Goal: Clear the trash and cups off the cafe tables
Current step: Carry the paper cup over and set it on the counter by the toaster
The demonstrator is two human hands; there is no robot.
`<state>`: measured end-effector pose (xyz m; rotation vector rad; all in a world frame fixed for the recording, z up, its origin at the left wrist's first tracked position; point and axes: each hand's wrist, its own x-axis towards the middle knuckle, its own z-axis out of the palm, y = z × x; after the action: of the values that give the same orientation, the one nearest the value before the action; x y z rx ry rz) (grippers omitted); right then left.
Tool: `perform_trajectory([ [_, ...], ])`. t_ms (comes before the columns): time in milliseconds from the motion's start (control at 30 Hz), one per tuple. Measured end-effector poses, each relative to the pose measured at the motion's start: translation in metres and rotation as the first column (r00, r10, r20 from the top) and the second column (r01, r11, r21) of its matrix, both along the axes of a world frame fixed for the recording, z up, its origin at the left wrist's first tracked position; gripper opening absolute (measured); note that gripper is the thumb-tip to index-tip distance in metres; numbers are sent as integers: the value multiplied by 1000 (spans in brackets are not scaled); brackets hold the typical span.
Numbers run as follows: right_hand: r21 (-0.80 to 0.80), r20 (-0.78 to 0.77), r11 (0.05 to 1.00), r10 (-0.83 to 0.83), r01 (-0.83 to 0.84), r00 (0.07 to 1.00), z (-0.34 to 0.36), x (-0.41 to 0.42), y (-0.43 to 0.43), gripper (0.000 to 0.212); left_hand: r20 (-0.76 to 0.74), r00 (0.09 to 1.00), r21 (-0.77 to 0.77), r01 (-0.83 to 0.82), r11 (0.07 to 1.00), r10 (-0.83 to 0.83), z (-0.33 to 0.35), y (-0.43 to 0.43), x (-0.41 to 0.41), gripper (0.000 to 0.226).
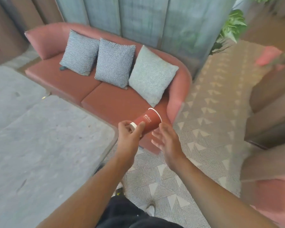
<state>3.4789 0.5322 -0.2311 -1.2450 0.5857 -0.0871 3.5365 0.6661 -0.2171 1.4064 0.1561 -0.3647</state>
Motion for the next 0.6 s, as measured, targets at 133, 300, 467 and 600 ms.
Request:
perform_trajectory([
  [133,116,38,984,-143,138,989,3,-12,-53,62,12,984,18,177,984,-177,5,-64,-6,61],
  [300,204,77,935,-311,291,947,15,-12,-115,56,7,931,-5,365,931,-365,3,-143,3,66],
  [467,237,72,870,-460,433,885,26,18,-179,70,60,829,-2,557,830,-556,1,-226,34,51],
  [600,290,83,815,-544,502,835,36,54,-233,72,123,757,28,644,764,-642,12,-283,75,55],
])
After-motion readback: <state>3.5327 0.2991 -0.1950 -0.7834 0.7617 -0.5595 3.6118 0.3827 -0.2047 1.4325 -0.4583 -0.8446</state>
